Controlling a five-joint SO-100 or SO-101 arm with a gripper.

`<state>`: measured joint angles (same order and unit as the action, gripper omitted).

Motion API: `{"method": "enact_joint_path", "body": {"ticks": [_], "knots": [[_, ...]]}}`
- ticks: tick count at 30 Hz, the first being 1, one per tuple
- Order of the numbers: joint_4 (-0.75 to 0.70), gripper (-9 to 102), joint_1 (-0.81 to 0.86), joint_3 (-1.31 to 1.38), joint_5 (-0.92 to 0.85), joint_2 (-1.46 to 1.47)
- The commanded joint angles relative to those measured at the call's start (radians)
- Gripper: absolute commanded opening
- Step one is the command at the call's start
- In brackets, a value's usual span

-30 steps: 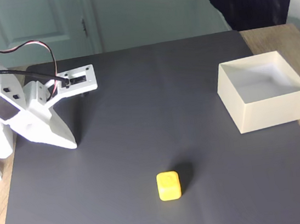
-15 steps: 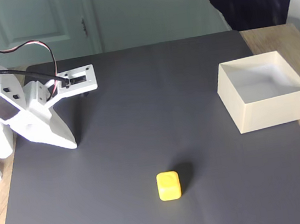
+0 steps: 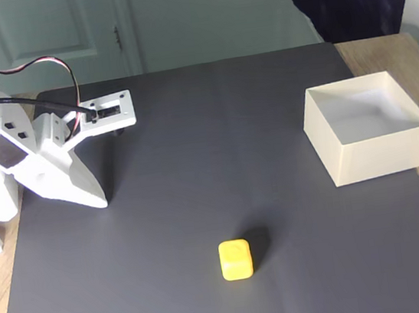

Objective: Grasp a cube block and put it in the white box.

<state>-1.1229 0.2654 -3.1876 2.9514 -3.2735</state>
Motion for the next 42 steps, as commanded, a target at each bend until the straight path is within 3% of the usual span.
{"method": "enact_joint_path", "body": {"ticks": [1,14,17,29,42], "knots": [[-0.005,1,0.008,0.003,-0.008,-0.008],[0.026,0,-0.011,0.003,0.021,-0.008],[0.025,0,-0.026,0.003,0.097,-0.008],[0.135,0,-0.063,0.04,0.115,-0.003],[0.265,0,0.143,0.603,0.337,0.69]]}}
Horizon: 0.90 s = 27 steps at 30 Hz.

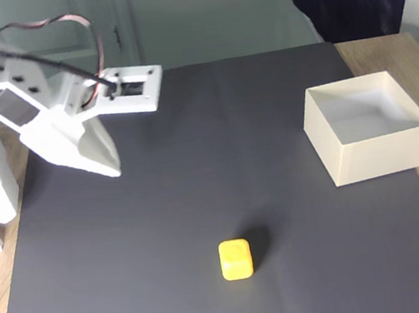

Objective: Grasp a cube block and put it in the white box.

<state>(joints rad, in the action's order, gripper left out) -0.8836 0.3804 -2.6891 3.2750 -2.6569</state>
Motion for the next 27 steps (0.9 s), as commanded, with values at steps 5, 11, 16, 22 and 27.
{"method": "enact_joint_path", "body": {"ticks": [5,11,16,22,27], "knots": [[0.064,2,0.084,0.144,-0.003,0.089],[0.101,5,0.183,0.273,0.029,0.224],[0.152,9,0.279,0.407,0.089,0.405],[0.227,17,0.399,0.434,0.149,0.488],[0.313,22,0.459,0.434,0.156,0.552]]}}
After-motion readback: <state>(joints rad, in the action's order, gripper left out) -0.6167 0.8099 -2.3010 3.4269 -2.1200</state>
